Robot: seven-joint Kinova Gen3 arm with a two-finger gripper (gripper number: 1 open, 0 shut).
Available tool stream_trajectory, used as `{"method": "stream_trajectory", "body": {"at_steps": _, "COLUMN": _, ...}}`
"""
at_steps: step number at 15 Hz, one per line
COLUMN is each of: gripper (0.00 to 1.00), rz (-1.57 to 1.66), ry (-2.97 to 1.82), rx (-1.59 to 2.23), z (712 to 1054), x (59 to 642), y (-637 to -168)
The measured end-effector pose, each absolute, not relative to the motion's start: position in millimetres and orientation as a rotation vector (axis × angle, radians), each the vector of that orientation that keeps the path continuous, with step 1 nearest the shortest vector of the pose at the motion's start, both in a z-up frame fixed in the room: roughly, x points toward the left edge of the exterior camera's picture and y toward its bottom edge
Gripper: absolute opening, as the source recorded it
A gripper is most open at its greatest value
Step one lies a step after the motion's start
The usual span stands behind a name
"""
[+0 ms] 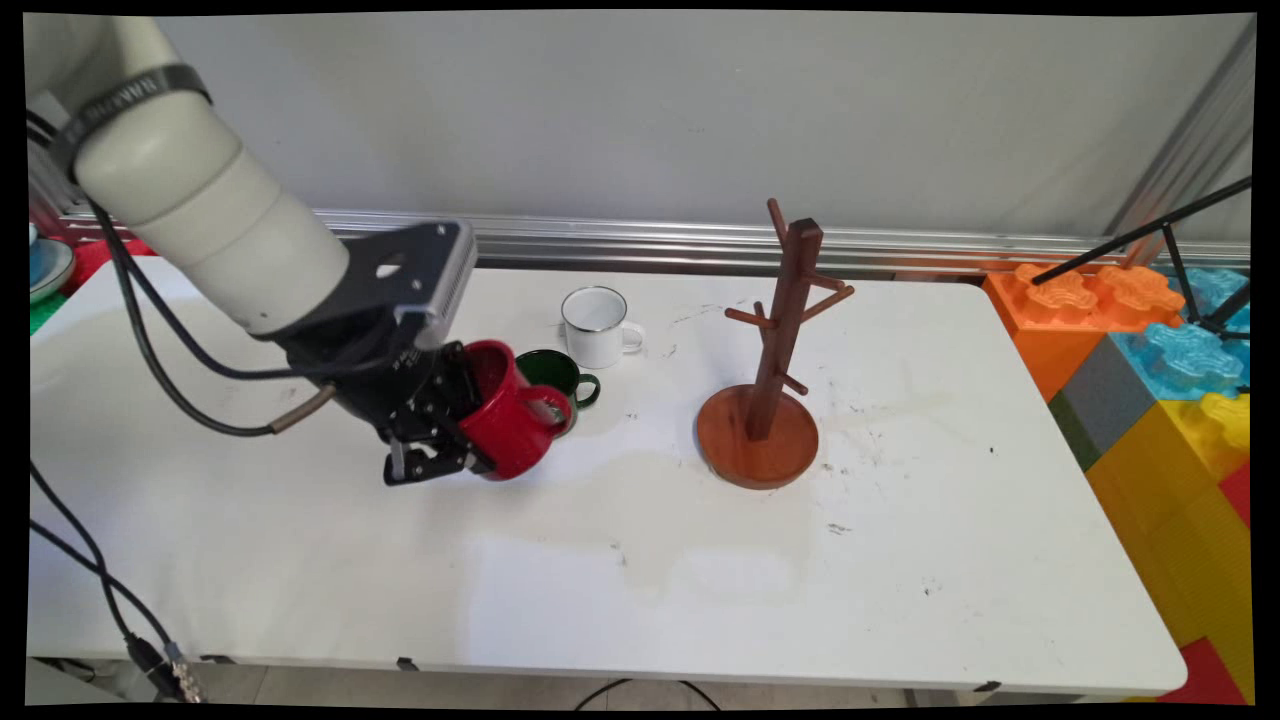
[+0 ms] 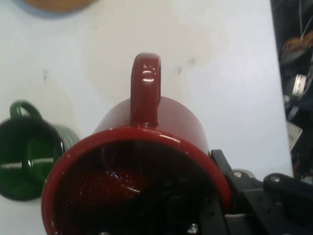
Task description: Place the picked object on the table
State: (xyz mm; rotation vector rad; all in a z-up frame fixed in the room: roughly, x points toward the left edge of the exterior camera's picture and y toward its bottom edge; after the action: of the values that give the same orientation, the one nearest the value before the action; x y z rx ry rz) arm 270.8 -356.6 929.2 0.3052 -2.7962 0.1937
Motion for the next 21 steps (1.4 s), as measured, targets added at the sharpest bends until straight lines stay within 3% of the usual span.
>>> {"method": "stream_trajectory", "body": {"at_steps": 21, "gripper": 0.00, "rz": 0.110, "ry": -2.888, "rx": 0.517, "z": 832, "x": 229, "y": -389}}
